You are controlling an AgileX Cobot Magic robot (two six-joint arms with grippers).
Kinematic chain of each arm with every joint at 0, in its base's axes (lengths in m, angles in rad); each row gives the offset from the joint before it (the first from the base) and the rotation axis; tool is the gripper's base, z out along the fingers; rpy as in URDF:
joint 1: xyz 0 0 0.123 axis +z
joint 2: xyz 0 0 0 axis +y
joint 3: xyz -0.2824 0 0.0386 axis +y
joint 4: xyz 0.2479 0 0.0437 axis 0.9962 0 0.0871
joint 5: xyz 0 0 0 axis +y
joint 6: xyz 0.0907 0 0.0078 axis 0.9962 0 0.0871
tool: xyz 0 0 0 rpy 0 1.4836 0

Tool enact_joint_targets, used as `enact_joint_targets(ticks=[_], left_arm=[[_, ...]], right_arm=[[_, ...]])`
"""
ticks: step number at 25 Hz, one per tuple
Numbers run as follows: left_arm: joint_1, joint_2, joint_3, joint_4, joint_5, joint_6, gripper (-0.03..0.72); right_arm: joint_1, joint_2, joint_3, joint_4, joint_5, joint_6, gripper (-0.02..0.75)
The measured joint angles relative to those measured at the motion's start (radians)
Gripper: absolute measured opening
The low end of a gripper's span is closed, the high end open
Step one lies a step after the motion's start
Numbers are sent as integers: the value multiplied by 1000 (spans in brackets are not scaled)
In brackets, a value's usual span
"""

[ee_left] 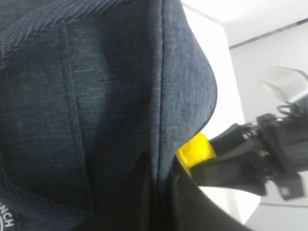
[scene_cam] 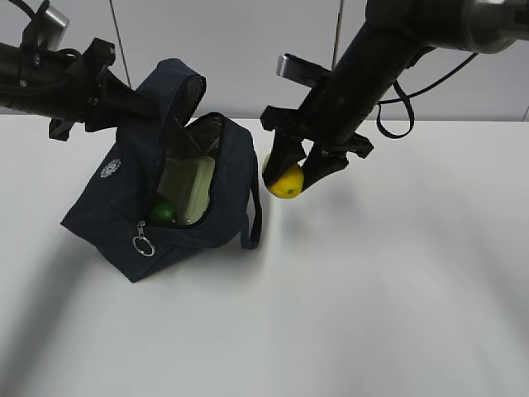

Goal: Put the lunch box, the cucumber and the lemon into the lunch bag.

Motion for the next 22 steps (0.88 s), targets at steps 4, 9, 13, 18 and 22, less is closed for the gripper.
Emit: enact_joint_targets(ticks=[4, 9, 13, 18, 22], left_arm=[[0, 0, 0, 0, -2, 0, 3], [0, 0, 0, 0, -2, 0, 3], [0, 0, 0, 0, -2, 0, 3], [0, 0, 0, 1, -2, 0, 3], [0, 0, 0, 1, -2, 0, 3]], right_arm=[[0, -10, 0, 154, 2, -88, 365], [0, -10, 0, 316, -52, -162, 365], [4, -10, 0, 430, -104, -219, 364], [33, -10, 0, 455, -194, -234, 363], [52, -10, 0, 456, -290, -237, 363]])
